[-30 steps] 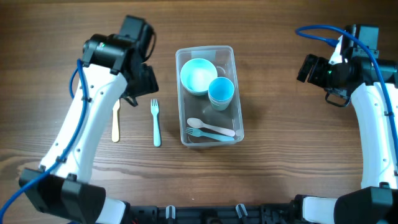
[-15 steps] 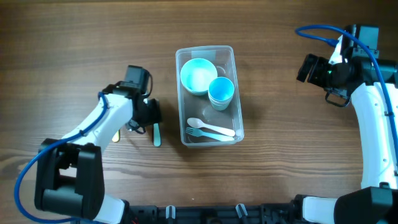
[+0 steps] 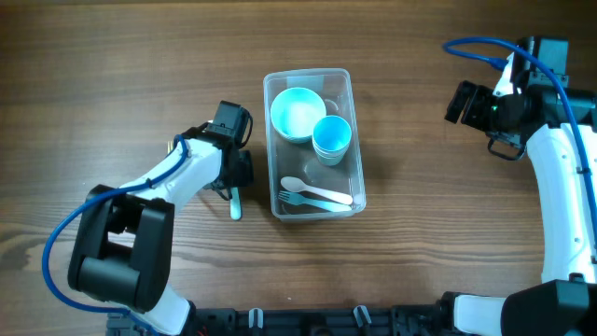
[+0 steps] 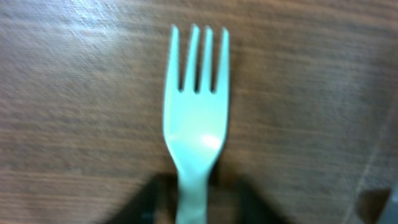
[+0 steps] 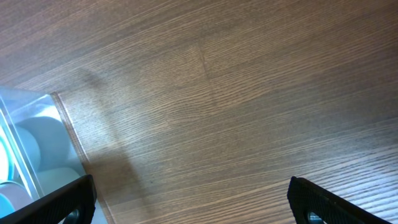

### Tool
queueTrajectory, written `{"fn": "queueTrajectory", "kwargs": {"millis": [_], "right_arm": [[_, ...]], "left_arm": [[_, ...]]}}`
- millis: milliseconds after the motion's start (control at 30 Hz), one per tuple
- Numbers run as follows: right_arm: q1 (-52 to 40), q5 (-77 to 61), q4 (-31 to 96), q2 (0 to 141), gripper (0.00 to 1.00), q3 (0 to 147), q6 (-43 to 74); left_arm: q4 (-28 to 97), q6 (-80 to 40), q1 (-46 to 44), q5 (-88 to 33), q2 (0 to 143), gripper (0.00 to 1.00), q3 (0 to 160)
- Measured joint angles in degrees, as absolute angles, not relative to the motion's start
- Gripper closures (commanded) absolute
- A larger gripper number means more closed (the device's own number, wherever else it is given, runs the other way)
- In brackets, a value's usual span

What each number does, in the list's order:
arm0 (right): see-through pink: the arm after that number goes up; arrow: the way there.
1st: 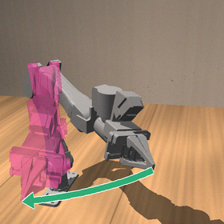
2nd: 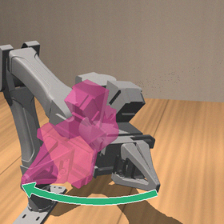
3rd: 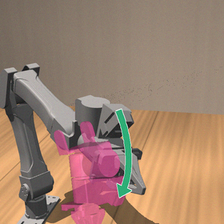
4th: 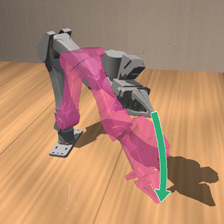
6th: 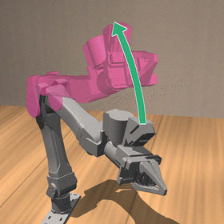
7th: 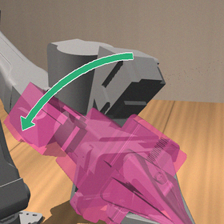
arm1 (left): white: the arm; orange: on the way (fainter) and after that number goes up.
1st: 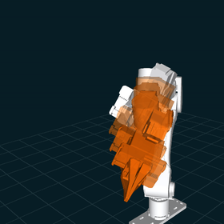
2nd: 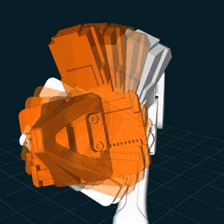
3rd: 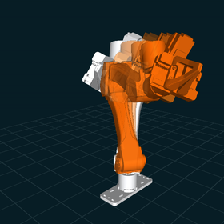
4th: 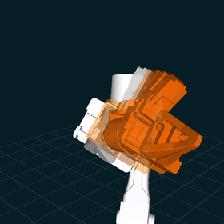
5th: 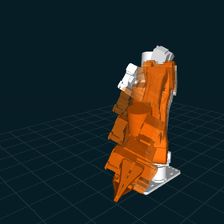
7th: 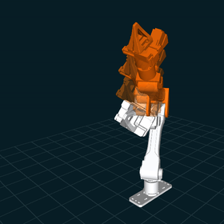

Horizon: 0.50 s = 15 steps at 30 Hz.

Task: Pack container
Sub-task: 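Grasp the green fork with the left gripper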

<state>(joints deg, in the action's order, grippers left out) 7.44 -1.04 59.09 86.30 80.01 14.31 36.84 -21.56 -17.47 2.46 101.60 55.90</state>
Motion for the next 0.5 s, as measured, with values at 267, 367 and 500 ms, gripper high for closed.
{"fn": "queueTrajectory", "kwargs": {"millis": [267, 367, 500], "right_arm": [[7.44, -1.04, 59.16, 86.30, 0.00, 80.01, 14.31], [7.44, -1.04, 59.09, 86.30, 0.00, 80.01, 14.31], [7.44, -1.04, 59.09, 86.30, 0.00, 80.01, 14.31]], "left_arm": [[48.18, -21.67, -17.10, 3.18, 101.67, 0.96, 59.27], [56.60, -19.81, -17.10, 3.46, 99.55, 0.96, 66.26], [63.37, -13.50, -19.22, 4.01, 90.56, 0.96, 82.04]]}}
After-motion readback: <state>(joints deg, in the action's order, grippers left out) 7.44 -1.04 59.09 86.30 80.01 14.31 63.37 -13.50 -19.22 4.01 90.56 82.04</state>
